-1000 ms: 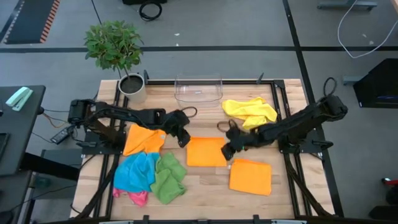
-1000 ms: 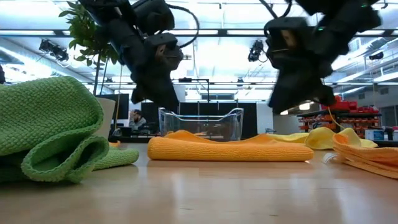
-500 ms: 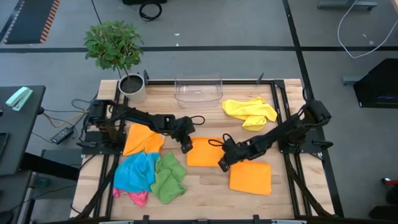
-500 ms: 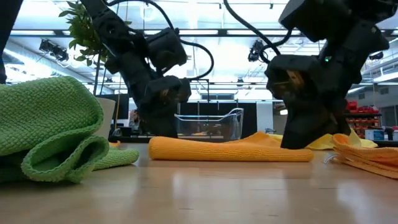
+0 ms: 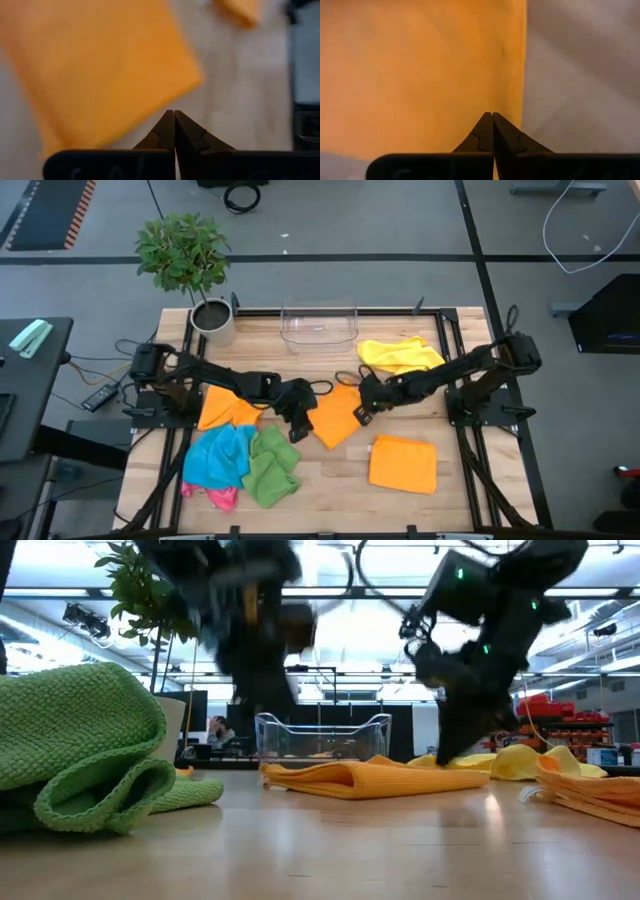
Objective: Fold microfiber towels
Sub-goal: Fold the middle orange towel on the table
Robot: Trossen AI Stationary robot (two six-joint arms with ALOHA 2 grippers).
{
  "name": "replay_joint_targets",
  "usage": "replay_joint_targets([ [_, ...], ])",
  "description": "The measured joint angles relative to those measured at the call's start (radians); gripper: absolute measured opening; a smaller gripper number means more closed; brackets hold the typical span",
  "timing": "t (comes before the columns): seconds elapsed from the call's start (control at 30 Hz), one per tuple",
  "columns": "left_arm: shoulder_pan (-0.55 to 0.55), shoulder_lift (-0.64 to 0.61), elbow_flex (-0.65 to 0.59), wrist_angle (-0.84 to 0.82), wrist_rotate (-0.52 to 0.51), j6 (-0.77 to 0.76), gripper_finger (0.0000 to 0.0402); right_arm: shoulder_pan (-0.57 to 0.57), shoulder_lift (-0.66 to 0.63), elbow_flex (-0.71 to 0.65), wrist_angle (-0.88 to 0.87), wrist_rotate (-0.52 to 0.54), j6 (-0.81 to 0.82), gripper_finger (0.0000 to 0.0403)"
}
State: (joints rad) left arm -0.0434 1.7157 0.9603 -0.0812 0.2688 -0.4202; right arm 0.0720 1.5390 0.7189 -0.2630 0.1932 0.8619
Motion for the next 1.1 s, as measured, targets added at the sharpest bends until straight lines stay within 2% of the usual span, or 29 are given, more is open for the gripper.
replay_joint_targets([
  [0.13, 0.015, -0.032, 0.045, -0.012, -0.163, 0.070, 0.0009, 0.040, -0.077, 0.006, 0.002, 0.033, 0.029, 0.0001],
  [0.17, 0.025, -0.029, 0.047, -0.009, -0.172, 0.090, 0.0006, 0.060, -0.086, 0.005, 0.002, 0.053, 0.052, 0.0001],
  [0.27, 0.047, 0.017, 0.045, -0.020, -0.168, 0.101, 0.0006, 0.131, -0.091, 0.006, 0.019, 0.085, 0.138, 0.0001],
  [0.4, 0.058, 0.088, 0.030, -0.027, -0.120, 0.111, 0.0009, 0.203, -0.017, 0.005, 0.053, 0.129, 0.224, 0.0001],
  [0.6, 0.056, 0.168, 0.032, 0.002, -0.117, 0.087, 0.0009, 0.195, 0.094, 0.005, 0.057, 0.142, 0.282, 0.0001],
  [0.73, 0.029, 0.192, 0.036, 0.033, -0.117, 0.010, 0.0006, 0.173, 0.103, 0.008, 0.029, 0.139, 0.233, 0.0001],
  [0.93, -0.070, 0.199, 0.051, 0.079, -0.099, -0.101, 0.0012, 0.090, 0.088, 0.008, 0.006, 0.122, 0.019, 0.0001],
  [1.1, -0.115, 0.176, 0.123, 0.090, -0.076, -0.062, 0.0005, 0.053, 0.068, 0.043, 0.004, 0.072, -0.101, 0.0001],
])
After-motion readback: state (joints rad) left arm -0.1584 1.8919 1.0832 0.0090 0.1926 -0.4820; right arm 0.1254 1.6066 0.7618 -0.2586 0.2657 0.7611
